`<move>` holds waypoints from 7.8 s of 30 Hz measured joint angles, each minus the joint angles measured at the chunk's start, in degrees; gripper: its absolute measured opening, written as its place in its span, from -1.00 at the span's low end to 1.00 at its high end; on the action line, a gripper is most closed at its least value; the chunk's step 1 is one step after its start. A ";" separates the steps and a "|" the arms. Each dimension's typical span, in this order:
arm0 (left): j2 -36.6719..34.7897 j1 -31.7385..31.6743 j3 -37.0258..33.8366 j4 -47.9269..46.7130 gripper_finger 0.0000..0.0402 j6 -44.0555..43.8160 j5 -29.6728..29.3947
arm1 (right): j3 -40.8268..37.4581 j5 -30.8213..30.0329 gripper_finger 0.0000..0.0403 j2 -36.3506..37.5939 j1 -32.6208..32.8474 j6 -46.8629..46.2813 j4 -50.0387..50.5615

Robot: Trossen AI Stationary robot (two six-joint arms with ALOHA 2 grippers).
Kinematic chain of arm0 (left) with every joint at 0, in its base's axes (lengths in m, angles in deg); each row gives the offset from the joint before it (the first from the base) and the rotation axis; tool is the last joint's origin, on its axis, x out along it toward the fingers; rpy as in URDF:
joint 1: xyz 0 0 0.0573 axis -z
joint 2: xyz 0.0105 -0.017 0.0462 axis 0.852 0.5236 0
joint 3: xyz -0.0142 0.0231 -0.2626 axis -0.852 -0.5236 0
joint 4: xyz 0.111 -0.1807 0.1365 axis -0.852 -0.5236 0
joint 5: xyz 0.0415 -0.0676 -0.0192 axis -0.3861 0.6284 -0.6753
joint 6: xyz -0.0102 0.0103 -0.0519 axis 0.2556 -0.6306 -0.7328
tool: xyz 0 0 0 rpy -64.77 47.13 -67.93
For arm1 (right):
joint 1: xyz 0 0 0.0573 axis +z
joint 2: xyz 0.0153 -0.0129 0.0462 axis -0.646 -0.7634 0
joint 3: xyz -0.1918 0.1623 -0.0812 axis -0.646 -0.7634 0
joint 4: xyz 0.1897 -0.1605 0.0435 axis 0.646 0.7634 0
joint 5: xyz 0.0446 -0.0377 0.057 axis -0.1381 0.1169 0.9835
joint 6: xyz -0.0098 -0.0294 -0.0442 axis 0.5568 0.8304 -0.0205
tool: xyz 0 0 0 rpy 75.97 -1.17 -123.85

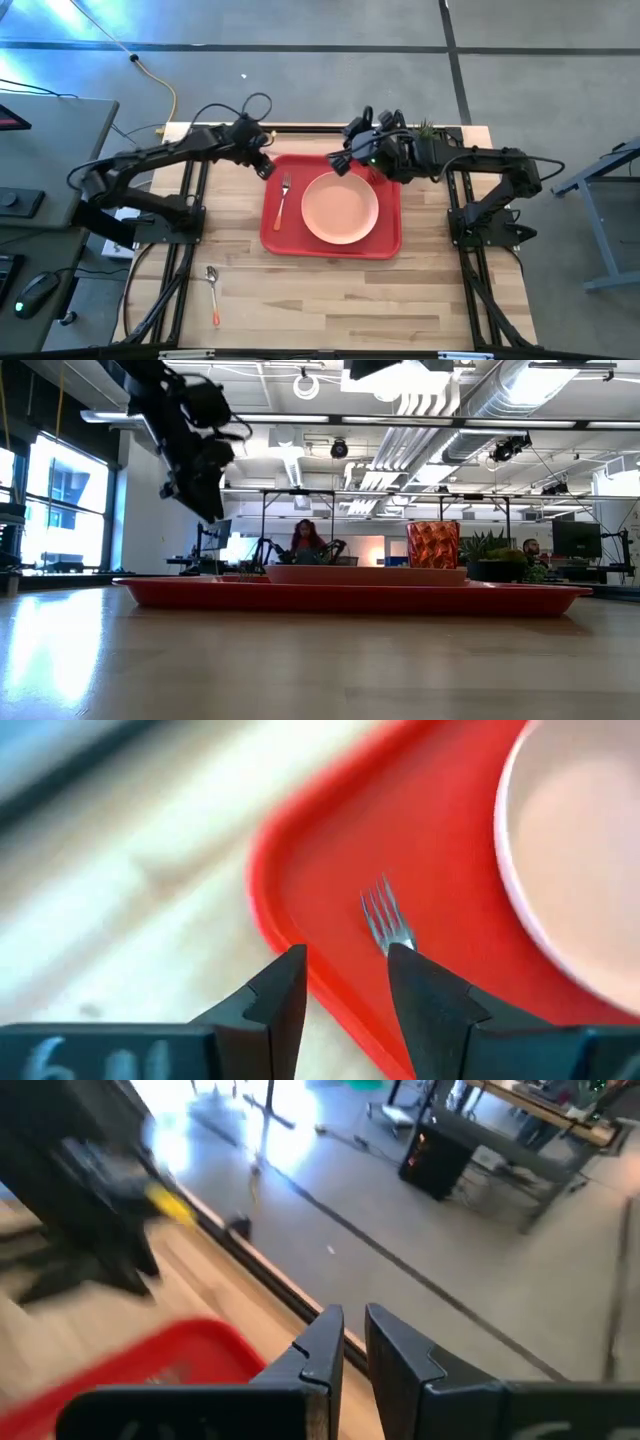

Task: Pick and place plate/cup/fork/spoon on tray
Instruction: Put the white orange spoon on the left side of the light orange plate, then return to Home Position

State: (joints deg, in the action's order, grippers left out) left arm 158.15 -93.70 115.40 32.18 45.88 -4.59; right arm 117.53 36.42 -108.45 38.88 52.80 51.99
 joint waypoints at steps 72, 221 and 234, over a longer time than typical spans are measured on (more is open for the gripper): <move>11.00 88.79 -13.47 0.06 -0.37 -111.38 7.56 | -18.84 14.94 -0.99 9.33 -1.67 -9.73 -2.33; -48.25 12.60 -31.64 45.64 -1.00 14.87 13.19 | -64.81 62.15 -1.00 56.27 5.80 27.98 -42.72; -49.47 12.91 -38.05 62.11 -1.00 12.67 14.24 | -64.83 68.63 -1.00 62.42 -5.77 26.15 -30.32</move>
State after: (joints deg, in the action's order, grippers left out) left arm 108.67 -80.80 77.35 94.29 58.55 9.65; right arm 52.70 105.05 -46.03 33.11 78.94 21.67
